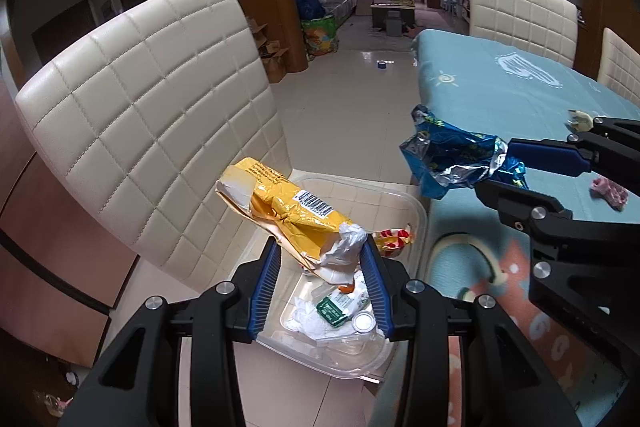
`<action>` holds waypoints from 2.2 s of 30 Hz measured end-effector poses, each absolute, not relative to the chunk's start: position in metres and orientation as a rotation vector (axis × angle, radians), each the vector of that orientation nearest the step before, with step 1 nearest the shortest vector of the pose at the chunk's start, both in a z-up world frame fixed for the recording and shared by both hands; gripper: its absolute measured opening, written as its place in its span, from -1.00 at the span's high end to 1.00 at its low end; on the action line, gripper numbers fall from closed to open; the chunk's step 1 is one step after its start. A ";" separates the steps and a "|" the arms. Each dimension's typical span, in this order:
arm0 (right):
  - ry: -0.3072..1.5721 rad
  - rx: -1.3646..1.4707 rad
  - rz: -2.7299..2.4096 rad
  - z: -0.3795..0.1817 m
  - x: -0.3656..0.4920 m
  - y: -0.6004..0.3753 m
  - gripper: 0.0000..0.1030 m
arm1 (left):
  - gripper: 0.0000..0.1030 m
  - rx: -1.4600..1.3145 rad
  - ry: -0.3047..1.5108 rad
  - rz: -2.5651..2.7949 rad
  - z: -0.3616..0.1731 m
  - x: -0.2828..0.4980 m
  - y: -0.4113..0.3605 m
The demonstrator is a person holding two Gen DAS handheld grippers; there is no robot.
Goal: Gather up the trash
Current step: 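Carry the yellow and blue foil wrappers over the bin, then open the right gripper over the bin while the left releases the yellow wrapper, then move both grippers back over the table toward the pink wrapper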
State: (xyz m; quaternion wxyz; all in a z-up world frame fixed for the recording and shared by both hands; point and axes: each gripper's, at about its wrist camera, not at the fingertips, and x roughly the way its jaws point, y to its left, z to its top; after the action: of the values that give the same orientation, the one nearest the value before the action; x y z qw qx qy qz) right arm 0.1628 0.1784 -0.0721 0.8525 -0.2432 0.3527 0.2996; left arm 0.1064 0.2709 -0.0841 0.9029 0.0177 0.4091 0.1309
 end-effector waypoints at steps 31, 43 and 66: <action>0.727 -0.509 0.557 -0.076 0.170 0.150 0.04 | 0.00 0.013 0.875 0.315 -0.092 0.126 0.288; 0.728 -0.393 0.440 -0.061 0.167 0.059 -0.02 | -0.47 0.061 0.845 0.275 -0.072 0.117 0.239; 0.726 -0.189 0.190 -0.037 0.134 -0.151 -0.10 | -0.48 0.274 0.808 -0.041 -0.050 0.117 0.026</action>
State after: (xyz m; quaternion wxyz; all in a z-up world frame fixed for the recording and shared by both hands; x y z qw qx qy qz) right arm 0.1335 -0.1505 -0.0370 0.9261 -0.0921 0.3541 0.0924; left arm 0.1173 0.0264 -0.0499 0.9101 0.1329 0.3919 -0.0200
